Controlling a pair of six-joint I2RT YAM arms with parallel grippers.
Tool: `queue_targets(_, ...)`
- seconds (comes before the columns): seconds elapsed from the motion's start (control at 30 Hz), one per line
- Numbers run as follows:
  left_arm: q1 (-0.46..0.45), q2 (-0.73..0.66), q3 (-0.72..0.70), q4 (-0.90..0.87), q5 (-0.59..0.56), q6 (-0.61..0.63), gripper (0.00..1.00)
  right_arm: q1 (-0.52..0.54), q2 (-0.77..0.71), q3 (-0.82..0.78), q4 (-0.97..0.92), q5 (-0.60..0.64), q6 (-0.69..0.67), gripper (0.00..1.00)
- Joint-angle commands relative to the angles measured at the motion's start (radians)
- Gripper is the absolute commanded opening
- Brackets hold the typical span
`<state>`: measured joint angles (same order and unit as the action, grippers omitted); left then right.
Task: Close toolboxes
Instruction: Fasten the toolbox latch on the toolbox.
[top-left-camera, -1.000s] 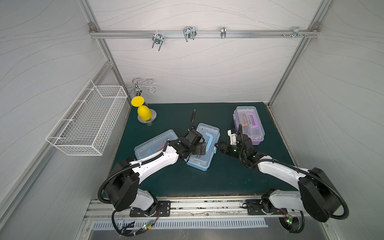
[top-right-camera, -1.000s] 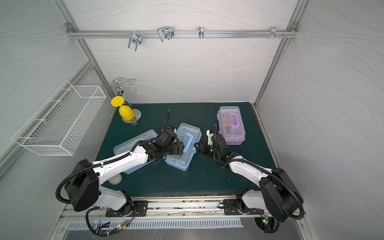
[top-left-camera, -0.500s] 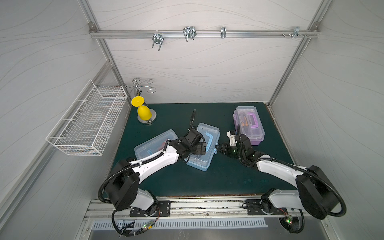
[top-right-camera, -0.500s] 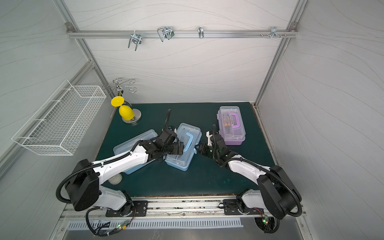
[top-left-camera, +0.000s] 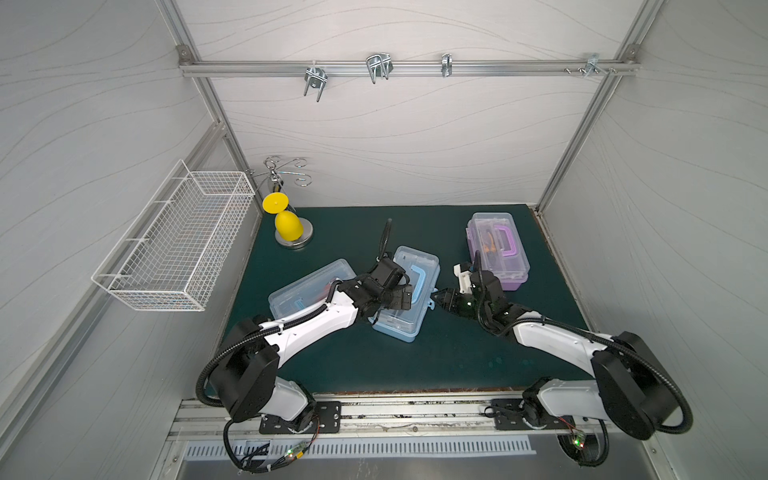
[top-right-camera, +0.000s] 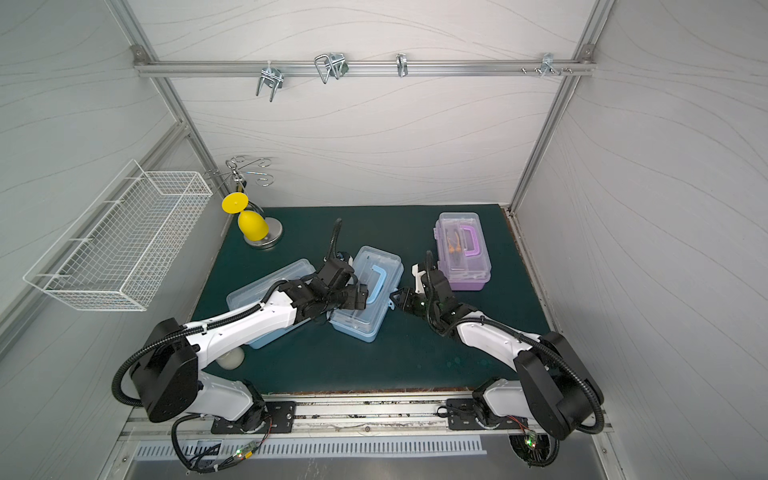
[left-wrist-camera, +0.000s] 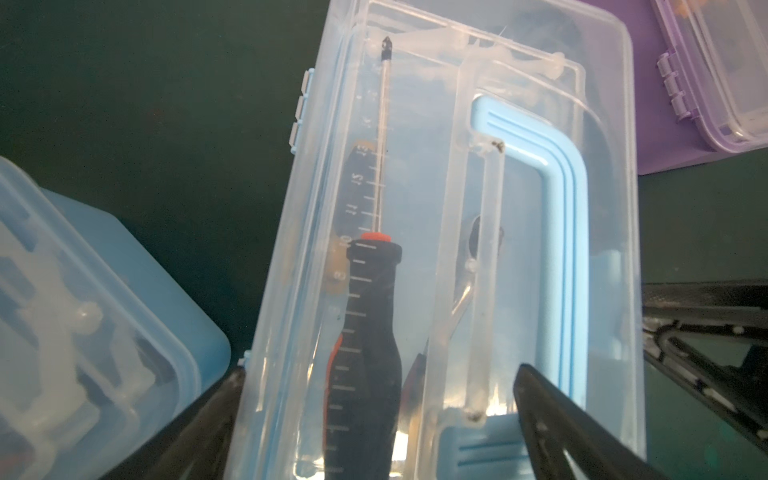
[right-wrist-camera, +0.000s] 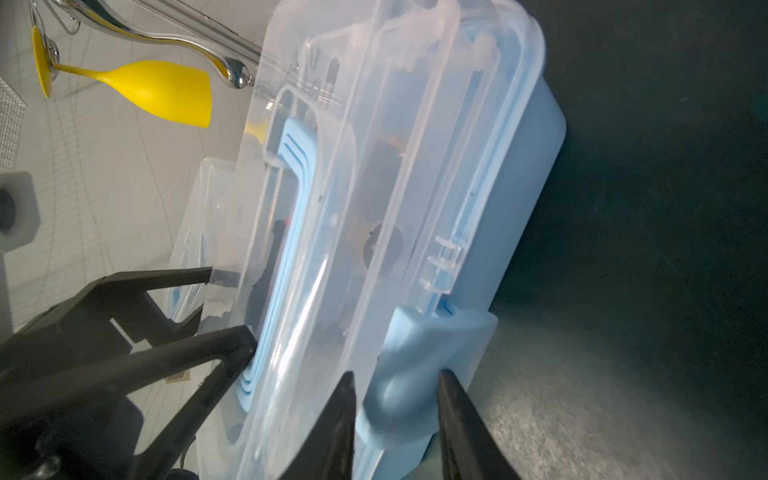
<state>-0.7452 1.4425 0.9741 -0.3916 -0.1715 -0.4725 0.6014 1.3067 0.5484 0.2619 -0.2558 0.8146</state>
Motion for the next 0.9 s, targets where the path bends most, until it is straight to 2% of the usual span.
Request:
queue_targets(0.0,-0.013,0.034,-0.023,-0.166,0.045,0.030,0.99,-0.004,0.029,0.005,0.076,-0.046,0.010,0.32)
queue_targets(0.43,-0.014,0.038,-0.026,-0.162,0.048,0.029,0.99,-0.003,0.067,0.016,0.110,-0.076,0.020,0.23)
queue_targets(0.57,-0.014,0.041,-0.025,-0.157,0.055,0.028,0.99,-0.004,0.078,0.024,0.108,-0.079,0.018,0.18)
queue_targets(0.87,-0.013,0.047,-0.029,-0.150,0.059,0.026,0.99,0.001,0.109,0.065,0.010,-0.045,-0.027,0.19)
